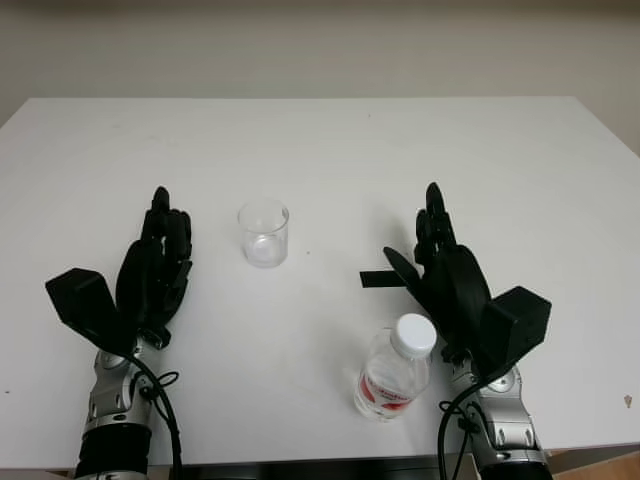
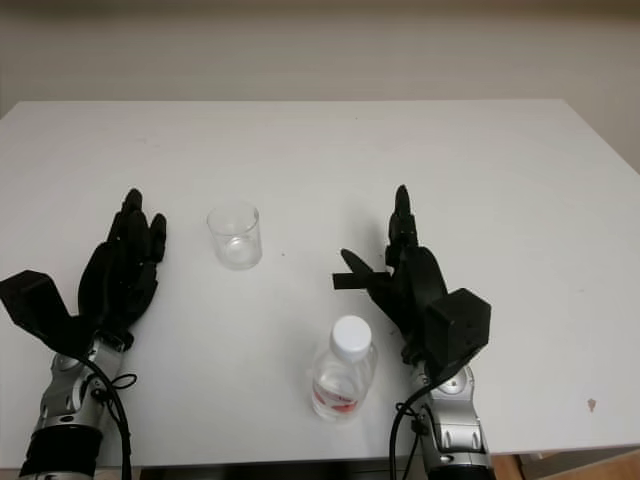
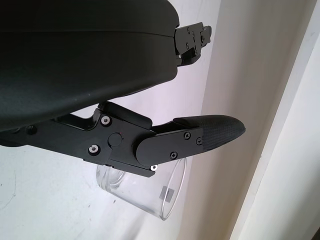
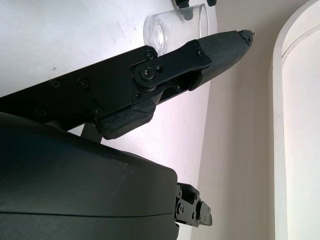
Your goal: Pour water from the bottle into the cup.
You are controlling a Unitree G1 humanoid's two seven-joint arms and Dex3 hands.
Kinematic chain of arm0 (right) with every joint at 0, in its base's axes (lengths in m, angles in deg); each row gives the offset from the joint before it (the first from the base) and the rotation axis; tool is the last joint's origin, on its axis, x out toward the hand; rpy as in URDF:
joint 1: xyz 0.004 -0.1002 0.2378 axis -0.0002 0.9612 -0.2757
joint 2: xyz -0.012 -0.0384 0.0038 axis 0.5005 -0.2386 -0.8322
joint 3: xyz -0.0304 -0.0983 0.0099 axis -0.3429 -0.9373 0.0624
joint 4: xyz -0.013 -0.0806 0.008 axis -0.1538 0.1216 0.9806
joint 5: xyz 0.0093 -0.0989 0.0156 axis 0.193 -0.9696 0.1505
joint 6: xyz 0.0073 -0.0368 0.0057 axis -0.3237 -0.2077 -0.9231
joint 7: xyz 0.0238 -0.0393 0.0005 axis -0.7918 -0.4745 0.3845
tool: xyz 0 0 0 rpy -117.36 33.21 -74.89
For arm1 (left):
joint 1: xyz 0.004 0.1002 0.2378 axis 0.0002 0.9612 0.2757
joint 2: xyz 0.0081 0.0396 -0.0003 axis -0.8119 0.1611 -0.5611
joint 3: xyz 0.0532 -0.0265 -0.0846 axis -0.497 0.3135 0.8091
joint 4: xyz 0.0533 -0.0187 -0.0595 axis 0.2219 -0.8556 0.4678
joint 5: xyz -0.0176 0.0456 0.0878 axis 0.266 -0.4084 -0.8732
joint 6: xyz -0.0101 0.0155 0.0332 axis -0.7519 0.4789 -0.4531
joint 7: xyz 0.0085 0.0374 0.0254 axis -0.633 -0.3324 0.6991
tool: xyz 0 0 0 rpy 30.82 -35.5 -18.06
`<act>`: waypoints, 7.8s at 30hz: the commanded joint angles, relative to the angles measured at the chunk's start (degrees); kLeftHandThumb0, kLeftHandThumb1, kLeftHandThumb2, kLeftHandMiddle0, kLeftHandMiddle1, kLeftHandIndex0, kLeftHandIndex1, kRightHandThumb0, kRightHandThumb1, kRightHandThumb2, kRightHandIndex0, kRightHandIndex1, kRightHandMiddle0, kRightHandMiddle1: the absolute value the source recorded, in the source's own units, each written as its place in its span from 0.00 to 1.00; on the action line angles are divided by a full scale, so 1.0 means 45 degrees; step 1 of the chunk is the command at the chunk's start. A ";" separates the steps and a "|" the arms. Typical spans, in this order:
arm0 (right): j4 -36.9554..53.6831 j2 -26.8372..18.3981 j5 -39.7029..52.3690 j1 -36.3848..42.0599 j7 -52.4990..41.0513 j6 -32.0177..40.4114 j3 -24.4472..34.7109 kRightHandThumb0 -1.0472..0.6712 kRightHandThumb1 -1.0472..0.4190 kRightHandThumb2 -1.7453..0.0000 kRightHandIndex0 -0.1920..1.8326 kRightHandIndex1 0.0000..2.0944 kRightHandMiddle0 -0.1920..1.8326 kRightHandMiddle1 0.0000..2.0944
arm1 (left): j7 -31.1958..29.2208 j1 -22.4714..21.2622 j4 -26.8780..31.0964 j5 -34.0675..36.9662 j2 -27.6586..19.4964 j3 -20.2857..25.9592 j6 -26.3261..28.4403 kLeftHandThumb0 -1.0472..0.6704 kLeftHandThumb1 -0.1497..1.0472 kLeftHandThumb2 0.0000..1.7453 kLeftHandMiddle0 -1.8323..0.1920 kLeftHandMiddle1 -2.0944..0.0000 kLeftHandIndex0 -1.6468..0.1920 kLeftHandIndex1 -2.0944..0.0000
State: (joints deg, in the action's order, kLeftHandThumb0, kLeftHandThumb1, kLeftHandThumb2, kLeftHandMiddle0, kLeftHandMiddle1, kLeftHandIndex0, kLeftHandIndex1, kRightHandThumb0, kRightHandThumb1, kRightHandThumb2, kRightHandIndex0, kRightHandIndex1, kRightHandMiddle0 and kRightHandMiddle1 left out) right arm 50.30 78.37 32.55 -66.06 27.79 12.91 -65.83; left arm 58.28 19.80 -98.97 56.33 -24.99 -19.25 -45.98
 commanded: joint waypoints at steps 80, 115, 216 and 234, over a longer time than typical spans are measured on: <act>0.5428 -0.4670 0.3864 0.4166 -0.8111 0.1299 -0.0220 0.00 0.00 0.96 0.00 0.00 0.00 0.00 | 0.0048 -0.0495 -0.1083 -0.0117 -0.0178 0.0023 -0.0331 0.20 1.00 0.34 0.97 0.97 0.98 0.97; 0.4939 -0.4158 0.3789 0.3769 -0.7949 0.1609 -0.1272 0.00 0.03 0.97 0.00 0.00 0.00 0.00 | 0.0142 -0.0395 -0.0945 -0.0120 -0.0115 0.0021 -0.0381 0.21 1.00 0.34 0.97 0.98 0.99 0.98; -0.9263 -0.0716 -0.3256 -0.8326 0.1905 -0.1376 -0.1398 0.40 0.00 0.80 0.89 1.00 0.72 1.00 | 0.0314 -0.0202 -0.0609 -0.0146 -0.0068 -0.0013 -0.0183 0.22 1.00 0.32 0.97 0.97 0.98 0.97; -1.3837 -0.1437 -0.5639 -1.1001 0.5014 -0.1715 -0.2494 0.39 0.00 0.84 0.59 1.00 0.49 1.00 | 0.0276 -0.0404 -0.0984 -0.0215 -0.0084 -0.0017 -0.0288 0.21 1.00 0.31 0.97 0.97 0.98 0.97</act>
State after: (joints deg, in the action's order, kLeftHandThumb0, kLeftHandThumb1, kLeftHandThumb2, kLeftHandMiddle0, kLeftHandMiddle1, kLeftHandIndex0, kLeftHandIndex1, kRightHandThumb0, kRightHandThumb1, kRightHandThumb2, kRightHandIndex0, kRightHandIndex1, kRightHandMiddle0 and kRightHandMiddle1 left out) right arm -11.55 72.73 7.85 -113.42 49.29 5.57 -76.45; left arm 59.54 17.17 -101.68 55.73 -25.39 -19.23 -47.55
